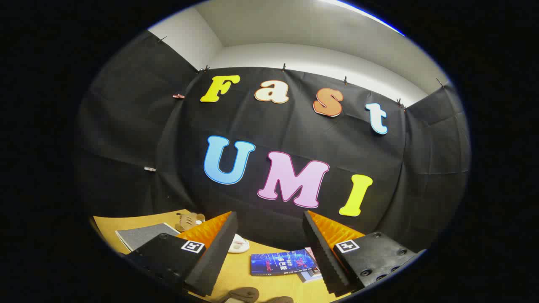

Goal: Open the storage box then place both shoes into the box .Put the left shoe in first, then the right shoe, with the right side of both shoes facing outward in a uniform manner.

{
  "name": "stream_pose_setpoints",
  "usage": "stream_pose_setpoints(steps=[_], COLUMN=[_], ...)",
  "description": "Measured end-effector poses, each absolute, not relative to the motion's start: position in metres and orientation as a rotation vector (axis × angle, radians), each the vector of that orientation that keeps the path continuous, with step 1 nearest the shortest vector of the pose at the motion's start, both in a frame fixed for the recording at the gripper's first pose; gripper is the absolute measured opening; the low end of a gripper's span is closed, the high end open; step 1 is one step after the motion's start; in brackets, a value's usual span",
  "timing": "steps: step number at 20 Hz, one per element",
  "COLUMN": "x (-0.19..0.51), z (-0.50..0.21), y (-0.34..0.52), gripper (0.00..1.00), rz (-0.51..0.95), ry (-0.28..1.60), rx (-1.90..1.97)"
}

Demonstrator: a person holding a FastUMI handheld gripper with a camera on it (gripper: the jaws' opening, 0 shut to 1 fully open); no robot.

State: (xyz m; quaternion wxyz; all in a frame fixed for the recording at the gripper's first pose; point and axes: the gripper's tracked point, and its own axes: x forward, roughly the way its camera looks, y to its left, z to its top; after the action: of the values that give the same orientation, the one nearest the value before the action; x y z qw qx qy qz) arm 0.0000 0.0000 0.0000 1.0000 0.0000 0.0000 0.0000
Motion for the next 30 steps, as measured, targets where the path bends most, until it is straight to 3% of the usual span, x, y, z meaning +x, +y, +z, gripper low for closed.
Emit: stream_pose_setpoints(steps=[19, 30], x=[0.007, 0.009], z=[-0.010, -0.086], y=[0.009, 0.107], gripper=[0.97, 0.97], rz=[0.028, 0.436], ry=[0.025, 0.309], rx=[0.026, 0.380])
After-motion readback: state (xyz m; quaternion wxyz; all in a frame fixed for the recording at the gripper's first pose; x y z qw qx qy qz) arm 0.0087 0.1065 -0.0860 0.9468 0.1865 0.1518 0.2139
